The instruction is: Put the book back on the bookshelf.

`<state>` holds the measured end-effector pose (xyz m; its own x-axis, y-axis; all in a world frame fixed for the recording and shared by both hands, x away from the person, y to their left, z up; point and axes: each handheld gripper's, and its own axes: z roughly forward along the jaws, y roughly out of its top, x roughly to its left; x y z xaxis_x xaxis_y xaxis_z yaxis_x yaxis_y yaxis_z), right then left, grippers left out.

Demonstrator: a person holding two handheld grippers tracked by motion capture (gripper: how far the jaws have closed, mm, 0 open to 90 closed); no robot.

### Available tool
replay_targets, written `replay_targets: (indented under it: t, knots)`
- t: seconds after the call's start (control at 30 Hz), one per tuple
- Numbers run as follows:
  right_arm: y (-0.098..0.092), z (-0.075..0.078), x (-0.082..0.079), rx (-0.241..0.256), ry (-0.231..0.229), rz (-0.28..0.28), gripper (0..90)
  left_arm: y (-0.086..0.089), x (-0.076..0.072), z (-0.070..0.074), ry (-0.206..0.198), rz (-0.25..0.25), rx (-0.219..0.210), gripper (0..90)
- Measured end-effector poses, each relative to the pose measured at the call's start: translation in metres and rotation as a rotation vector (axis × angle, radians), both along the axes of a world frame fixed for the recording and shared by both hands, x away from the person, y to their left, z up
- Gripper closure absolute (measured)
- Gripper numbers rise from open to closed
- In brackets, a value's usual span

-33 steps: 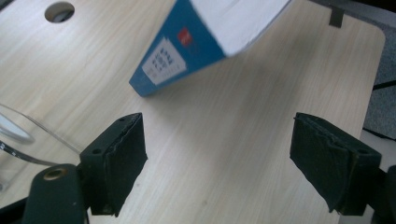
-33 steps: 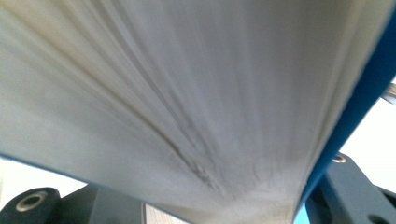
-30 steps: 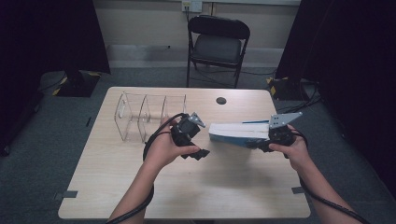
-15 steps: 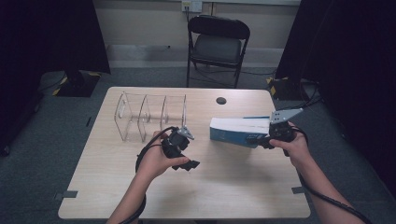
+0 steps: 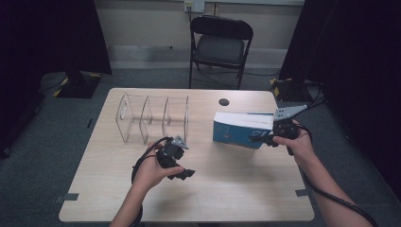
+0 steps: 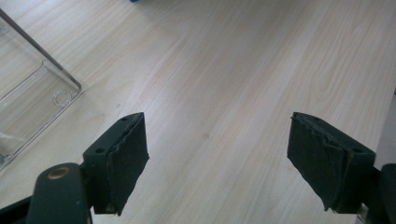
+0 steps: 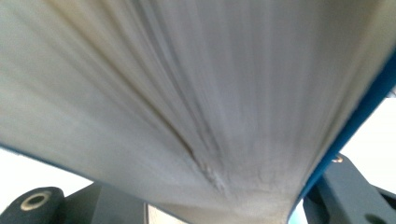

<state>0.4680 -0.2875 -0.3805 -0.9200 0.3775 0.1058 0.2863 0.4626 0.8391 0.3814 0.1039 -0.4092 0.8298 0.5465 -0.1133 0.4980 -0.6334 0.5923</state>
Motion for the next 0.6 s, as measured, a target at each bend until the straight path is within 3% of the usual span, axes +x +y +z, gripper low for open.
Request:
replay_targets:
  t: [0.33,0.6]
  knots:
    - [-0.001,0.004,0.008,0.004,0.028,-0.019,51.0,0.003,-0.004,-0.010,-0.003,0.012,0.004,20.4]
    - [0.000,0.012,0.013,-0.040,0.032,-0.046,53.1,0.010,-0.005,-0.014,0.005,0.031,0.019,20.8]
